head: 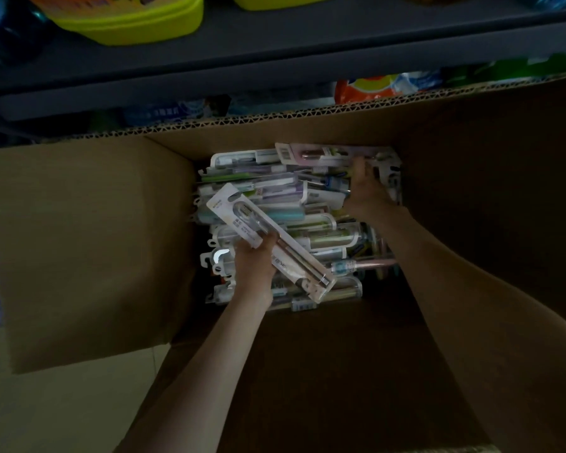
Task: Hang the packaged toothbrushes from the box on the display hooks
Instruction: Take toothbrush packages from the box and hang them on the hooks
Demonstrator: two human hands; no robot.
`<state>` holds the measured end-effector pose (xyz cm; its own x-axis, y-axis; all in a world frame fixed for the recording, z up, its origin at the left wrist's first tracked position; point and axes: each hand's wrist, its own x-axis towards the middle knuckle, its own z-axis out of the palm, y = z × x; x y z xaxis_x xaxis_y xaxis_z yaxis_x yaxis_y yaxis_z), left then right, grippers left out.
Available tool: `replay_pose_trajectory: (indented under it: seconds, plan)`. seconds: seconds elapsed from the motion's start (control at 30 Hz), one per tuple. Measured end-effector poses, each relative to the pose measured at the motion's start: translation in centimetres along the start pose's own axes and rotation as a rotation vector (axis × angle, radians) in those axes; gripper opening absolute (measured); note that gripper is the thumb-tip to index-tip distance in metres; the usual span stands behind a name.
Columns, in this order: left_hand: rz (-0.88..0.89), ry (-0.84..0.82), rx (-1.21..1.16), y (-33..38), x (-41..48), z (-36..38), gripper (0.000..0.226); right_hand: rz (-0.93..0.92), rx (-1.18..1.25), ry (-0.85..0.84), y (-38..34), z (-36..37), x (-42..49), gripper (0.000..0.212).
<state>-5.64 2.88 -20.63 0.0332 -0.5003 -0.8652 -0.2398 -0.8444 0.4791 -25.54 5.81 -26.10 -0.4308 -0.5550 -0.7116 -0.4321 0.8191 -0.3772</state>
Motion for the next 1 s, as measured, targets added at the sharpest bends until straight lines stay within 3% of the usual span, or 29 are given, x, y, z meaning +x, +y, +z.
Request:
replay_pose_trajectory:
  seconds: [0.1,0.27,0.33,0.47,0.57,0.67,0.77,1.0]
  plan:
    - [0.005,-0.042,0.014,0.1,0.3,-0.3,0.006,-0.005,0.043,-0.025,-0.8,0.4,-0.6,0.092]
    - [0.0,-0.098,0.008,0.2,1.0,-1.0,0.008,-0.026,-0.261,0.273,-2.9,0.5,-0.2,0.066]
    - [0.0,-0.098,0.003,0.0,1.2,-1.1,0.008,-0.069,-0.266,0.24,-3.6,0.3,0.4,0.067]
    - [0.026,-0.108,-0.03,-0.4,1.1,-1.2,0.01,-0.091,-0.042,0.143,-3.0,0.8,0.2,0.071]
    - [0.025,-0.115,-0.04,-0.5,1.0,-1.3,0.012,-0.085,0.027,0.135,-2.5,0.9,-0.4,0.088]
    - [0.015,-0.137,-0.056,-0.5,1.1,-1.4,0.01,-0.113,-0.168,0.113,-2.9,0.3,-0.6,0.102]
    - [0.007,-0.132,-0.061,-0.5,1.1,-1.4,0.006,-0.124,-0.324,0.069,-3.2,0.4,-0.7,0.096]
    - [-0.003,-0.13,-0.069,-0.6,1.1,-1.5,0.005,-0.217,-0.317,0.156,-2.9,1.4,-1.4,0.084]
